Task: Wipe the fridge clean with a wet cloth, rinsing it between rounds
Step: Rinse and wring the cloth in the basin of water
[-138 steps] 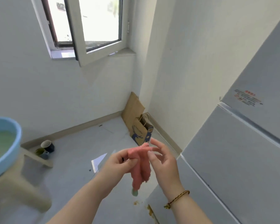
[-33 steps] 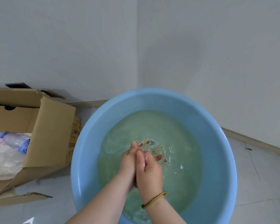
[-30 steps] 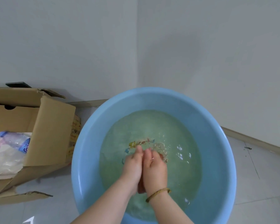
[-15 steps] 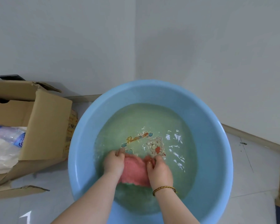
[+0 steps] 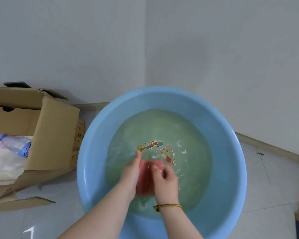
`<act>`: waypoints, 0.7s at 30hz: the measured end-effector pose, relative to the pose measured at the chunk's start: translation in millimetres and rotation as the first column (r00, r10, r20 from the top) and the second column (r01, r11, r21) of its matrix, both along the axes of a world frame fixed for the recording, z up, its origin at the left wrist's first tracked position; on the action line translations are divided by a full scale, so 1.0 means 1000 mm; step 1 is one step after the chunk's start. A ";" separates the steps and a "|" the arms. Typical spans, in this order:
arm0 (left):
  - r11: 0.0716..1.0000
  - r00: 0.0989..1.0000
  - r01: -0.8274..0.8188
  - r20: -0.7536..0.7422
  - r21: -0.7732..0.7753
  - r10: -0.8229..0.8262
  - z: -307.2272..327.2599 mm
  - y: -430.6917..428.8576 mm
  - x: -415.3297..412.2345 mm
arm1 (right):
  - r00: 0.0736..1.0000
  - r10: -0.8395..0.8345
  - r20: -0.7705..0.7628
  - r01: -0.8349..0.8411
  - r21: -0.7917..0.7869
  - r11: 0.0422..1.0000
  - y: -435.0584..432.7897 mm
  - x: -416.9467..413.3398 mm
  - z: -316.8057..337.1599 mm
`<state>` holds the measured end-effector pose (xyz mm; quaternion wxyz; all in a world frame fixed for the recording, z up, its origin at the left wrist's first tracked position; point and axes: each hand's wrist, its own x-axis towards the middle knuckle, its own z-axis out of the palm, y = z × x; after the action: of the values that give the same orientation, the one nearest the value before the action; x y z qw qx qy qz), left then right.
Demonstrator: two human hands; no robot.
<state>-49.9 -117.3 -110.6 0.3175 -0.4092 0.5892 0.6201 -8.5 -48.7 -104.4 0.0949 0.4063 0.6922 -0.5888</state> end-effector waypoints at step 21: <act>0.995 0.998 -0.007 -0.056 -0.099 0.002 0.012 0.008 0.011 | 0.992 0.101 0.076 -0.111 0.138 0.984 0.029 -0.004 -0.010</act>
<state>-39.1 -109.8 -98.9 0.2787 -0.4082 0.6270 0.6021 -12.2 -19.9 -114.6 0.1208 0.3945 0.7495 -0.5177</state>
